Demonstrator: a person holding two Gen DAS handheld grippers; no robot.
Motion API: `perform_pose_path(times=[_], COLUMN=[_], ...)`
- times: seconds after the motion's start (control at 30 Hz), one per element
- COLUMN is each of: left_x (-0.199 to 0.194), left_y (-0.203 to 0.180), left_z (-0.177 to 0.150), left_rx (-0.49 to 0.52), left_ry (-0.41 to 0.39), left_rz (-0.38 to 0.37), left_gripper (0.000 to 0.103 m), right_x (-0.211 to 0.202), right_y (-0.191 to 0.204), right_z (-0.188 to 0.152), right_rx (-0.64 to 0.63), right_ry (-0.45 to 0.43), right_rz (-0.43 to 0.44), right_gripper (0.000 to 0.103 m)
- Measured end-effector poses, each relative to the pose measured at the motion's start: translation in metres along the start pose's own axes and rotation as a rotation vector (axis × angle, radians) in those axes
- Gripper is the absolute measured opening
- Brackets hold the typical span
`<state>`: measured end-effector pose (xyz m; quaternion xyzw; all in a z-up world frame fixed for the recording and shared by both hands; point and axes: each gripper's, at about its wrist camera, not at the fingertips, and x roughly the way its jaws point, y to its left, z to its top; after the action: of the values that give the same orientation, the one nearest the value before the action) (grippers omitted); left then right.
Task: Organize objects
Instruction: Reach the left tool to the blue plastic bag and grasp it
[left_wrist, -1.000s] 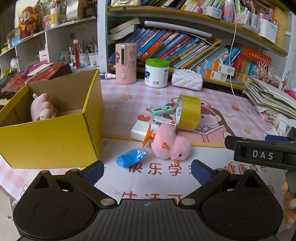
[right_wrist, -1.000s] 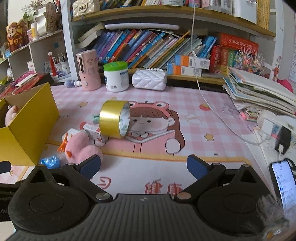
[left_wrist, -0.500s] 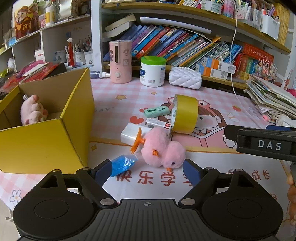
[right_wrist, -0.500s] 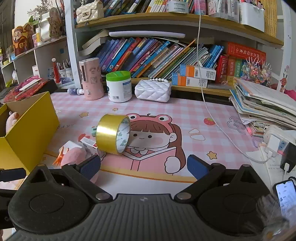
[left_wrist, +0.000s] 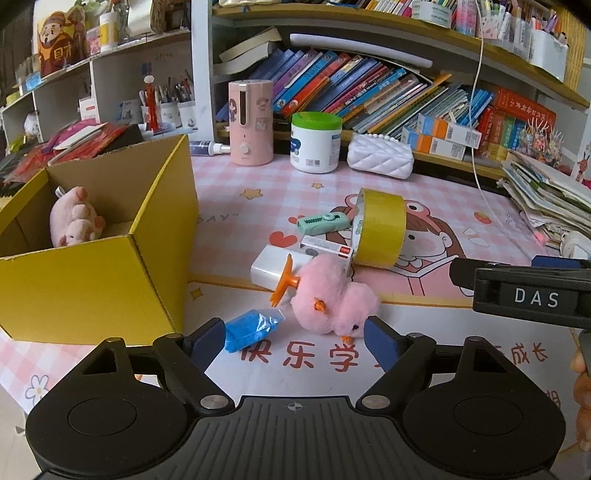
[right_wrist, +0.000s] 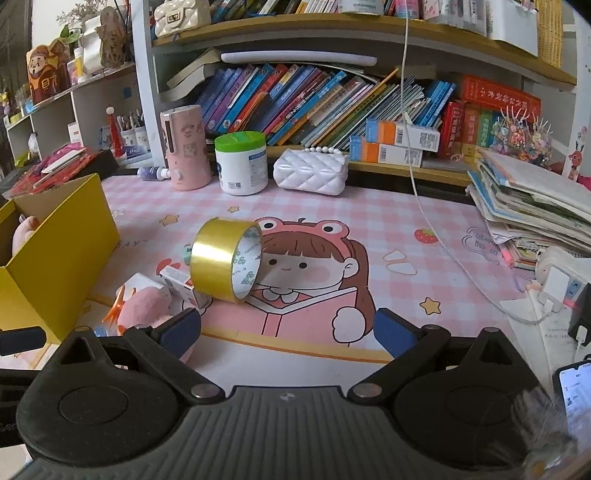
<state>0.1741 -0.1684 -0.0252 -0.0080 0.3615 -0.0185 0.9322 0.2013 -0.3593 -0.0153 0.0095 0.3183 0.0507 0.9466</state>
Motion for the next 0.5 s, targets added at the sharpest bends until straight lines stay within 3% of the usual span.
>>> perform_pose_path(times=[0.2, 0.27, 0.3, 0.33, 0.5], left_x=[0.014, 0.024, 0.031, 0.036, 0.049], left_y=[-0.004, -0.001, 0.000, 0.001, -0.001], left_z=[0.003, 0.002, 0.002, 0.002, 0.001], left_rx=[0.052, 0.061, 0.075, 0.088, 0.156], left_ry=[0.006, 0.033, 0.056, 0.076, 0.082], left_rz=[0.046, 0.085, 0.101, 0.106, 0.134], left_gripper=[0.083, 0.071, 0.059, 0.056, 0.056], right_x=[0.001, 0.001, 0.001, 0.001, 0.001], right_y=[-0.003, -0.005, -0.006, -0.006, -0.006], right_z=[0.001, 0.002, 0.003, 0.003, 0.004], right_rx=[0.009, 0.013, 0.013, 0.013, 0.006], right_ry=[-0.009, -0.011, -0.011, -0.009, -0.004], right_rz=[-0.003, -0.002, 0.000, 0.003, 0.016], right_gripper=[0.101, 0.101, 0.101, 0.101, 0.101])
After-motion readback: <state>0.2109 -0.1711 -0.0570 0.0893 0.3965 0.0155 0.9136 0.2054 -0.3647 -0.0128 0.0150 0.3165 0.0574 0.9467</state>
